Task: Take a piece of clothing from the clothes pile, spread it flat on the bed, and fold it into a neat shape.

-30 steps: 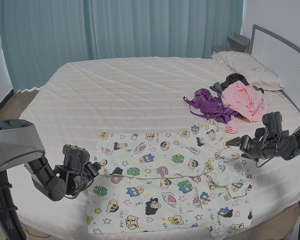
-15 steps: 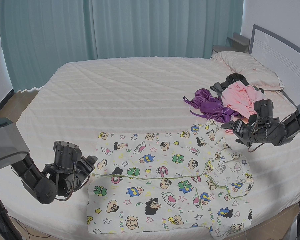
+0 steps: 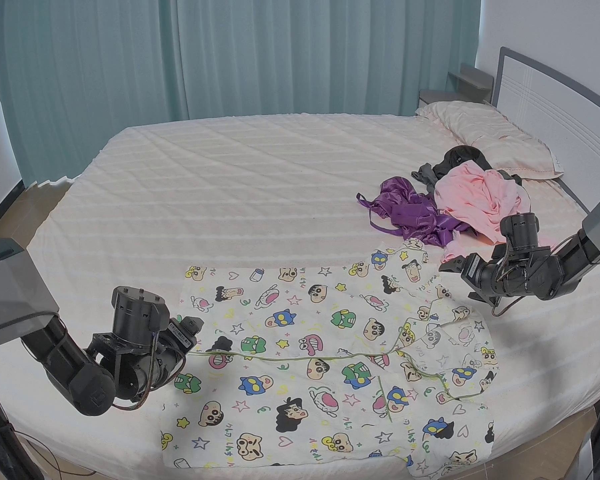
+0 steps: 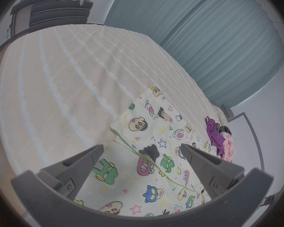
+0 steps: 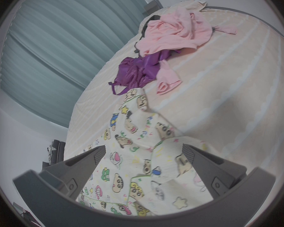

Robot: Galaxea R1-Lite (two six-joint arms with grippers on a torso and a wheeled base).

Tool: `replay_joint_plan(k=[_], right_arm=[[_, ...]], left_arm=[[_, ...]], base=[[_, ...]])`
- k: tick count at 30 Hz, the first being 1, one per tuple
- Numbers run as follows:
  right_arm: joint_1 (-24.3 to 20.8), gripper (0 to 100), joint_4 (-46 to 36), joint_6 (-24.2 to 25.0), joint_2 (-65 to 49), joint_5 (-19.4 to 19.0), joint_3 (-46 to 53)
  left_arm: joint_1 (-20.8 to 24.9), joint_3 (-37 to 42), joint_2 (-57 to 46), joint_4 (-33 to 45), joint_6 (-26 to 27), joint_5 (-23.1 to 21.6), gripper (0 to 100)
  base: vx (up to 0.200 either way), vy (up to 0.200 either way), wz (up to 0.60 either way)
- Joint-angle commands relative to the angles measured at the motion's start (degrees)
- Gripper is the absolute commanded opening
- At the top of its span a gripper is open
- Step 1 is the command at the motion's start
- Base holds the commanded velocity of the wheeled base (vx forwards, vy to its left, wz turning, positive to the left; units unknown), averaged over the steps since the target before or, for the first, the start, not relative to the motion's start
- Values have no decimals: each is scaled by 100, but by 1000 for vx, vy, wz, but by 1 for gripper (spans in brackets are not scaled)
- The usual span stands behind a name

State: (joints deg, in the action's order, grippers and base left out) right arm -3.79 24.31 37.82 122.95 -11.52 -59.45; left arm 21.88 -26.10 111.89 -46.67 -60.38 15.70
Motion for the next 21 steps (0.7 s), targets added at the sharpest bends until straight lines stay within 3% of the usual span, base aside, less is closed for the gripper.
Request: replay_joint_plan(k=[1,10,16,21], right_arm=[[-34,100,4,-11,88,1,4],[-78,100,4,42,229,-61,-479],[-183,100,-339,86,1336,-17,-2220],[-245,100,-937,77,1785,-17,-3055]], left_arm=[[0,17,18,0,0,3,100],[35,26,18,-18,0,3,100],[27,88,-9,-27,-9,12,100],[27,114,-35,-27,-18,3,100]], base=[[0,0,0],[0,0,0],[0,0,0],[0,0,0]])
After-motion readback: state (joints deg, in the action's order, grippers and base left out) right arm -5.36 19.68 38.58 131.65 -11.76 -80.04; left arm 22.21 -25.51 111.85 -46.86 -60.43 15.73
